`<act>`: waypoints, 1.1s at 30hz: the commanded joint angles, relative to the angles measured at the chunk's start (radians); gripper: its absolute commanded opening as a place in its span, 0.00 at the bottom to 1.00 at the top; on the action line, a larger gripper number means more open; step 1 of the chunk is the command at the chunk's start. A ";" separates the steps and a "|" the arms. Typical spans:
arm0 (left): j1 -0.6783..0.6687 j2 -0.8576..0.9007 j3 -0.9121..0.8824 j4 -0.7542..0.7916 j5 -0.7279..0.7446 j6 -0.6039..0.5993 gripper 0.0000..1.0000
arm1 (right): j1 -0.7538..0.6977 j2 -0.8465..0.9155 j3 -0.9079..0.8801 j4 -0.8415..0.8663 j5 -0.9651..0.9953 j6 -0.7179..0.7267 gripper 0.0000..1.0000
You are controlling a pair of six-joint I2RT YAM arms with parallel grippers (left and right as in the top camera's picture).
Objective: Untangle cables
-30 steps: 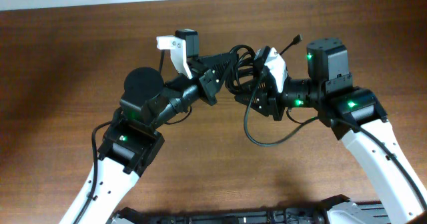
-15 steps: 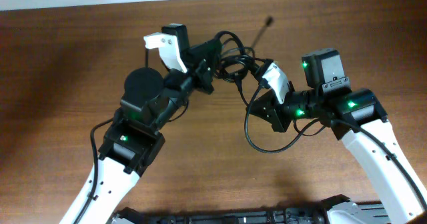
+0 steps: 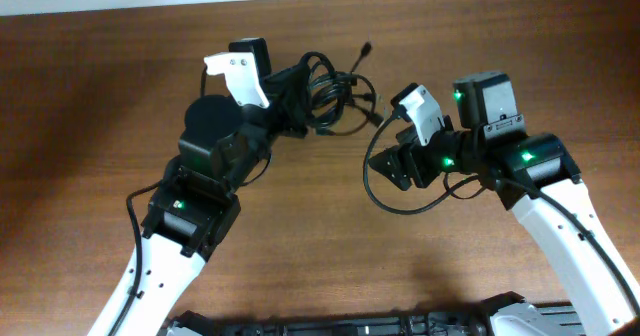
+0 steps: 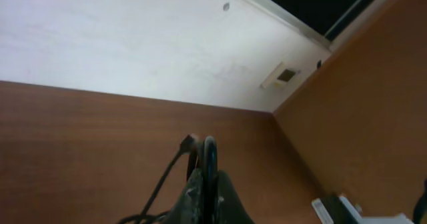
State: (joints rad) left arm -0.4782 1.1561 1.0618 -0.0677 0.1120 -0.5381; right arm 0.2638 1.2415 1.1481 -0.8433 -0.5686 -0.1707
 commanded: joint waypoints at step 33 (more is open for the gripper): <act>0.004 -0.004 0.014 -0.031 0.088 -0.615 0.19 | 0.003 0.138 0.000 0.275 -0.026 0.664 0.04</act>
State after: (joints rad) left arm -0.4782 1.1633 1.0622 -0.0555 0.2871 -1.1973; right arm 0.2668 1.3640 1.1481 -0.5632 -0.6136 0.5011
